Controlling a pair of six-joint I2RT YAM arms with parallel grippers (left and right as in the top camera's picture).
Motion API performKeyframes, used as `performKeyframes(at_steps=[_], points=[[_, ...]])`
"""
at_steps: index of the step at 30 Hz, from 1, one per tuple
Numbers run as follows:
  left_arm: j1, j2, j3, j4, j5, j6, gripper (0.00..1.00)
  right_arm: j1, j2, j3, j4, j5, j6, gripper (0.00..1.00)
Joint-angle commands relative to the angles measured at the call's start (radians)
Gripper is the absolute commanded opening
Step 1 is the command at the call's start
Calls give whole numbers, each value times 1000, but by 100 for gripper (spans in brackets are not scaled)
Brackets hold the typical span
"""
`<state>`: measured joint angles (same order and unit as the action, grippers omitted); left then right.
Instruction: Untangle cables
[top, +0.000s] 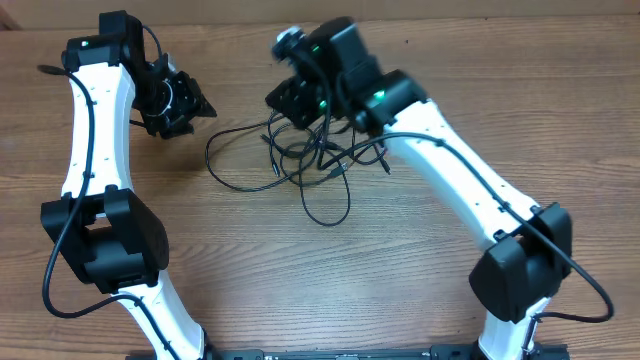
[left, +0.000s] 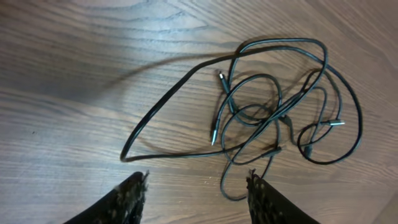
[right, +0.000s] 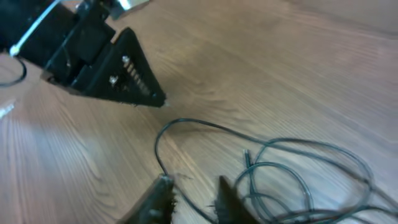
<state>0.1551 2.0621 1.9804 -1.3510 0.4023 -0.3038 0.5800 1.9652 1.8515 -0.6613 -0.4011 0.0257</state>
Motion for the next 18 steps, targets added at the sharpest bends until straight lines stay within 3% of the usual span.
performKeyframes(at_steps=[1, 4, 8, 14, 15, 18], points=[[0, -7, -9, 8, -6, 9, 51, -14, 24, 1, -22, -19, 0, 40], [-18, -7, -17, -11, -65, 9, 55, -40, 27, 1, -45, -12, 0, 58], [-66, -7, -67, -8, -112, 8, 56, -82, 27, 1, -60, -3, 1, 65], [-137, -7, -196, 97, -177, -88, 59, -147, 27, 1, -125, -3, 1, 76], [-147, -7, -214, 121, -177, -98, 56, -155, 27, 1, -130, -3, 1, 77], [-173, -7, -245, 176, -155, -105, 22, -171, 27, 1, -135, -3, 1, 77]])
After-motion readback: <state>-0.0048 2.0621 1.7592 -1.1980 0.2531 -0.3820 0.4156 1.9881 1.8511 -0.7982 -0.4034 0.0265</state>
